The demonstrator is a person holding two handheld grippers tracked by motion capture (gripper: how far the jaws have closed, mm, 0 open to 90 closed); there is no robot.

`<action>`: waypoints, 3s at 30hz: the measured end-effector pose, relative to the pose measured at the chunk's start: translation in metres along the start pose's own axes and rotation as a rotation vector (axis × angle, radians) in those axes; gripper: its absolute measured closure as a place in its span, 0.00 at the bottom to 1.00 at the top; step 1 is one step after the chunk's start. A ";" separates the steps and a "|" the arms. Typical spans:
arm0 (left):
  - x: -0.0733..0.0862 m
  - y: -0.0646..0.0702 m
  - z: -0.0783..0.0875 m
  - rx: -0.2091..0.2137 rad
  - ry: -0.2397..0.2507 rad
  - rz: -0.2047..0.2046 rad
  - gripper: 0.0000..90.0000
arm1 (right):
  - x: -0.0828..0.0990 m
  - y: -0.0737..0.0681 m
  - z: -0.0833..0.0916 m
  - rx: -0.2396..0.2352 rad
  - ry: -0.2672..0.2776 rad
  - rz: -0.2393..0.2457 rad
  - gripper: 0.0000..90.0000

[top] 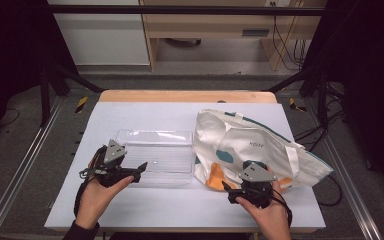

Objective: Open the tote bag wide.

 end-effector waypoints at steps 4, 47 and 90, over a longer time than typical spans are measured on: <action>-0.001 0.002 0.000 0.004 0.002 -0.005 0.08 | 0.000 -0.002 0.000 0.000 0.000 0.009 0.10; -0.032 0.029 0.010 0.064 0.009 -0.098 0.08 | -0.087 0.117 0.034 0.110 -0.035 0.117 0.62; -0.186 0.102 -0.071 0.206 0.025 -0.347 0.18 | -0.038 0.050 0.067 -0.004 0.030 0.021 0.98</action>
Point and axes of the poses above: each handheld gripper's, and its own axes: z roughly backward along the jaws, x roughly out of its underside, y roughly to its right, the point moved 8 cm from there along -z, roughly forward along the jaws, and after that the axes turned 6 degrees about x, right-handed, at the moved point
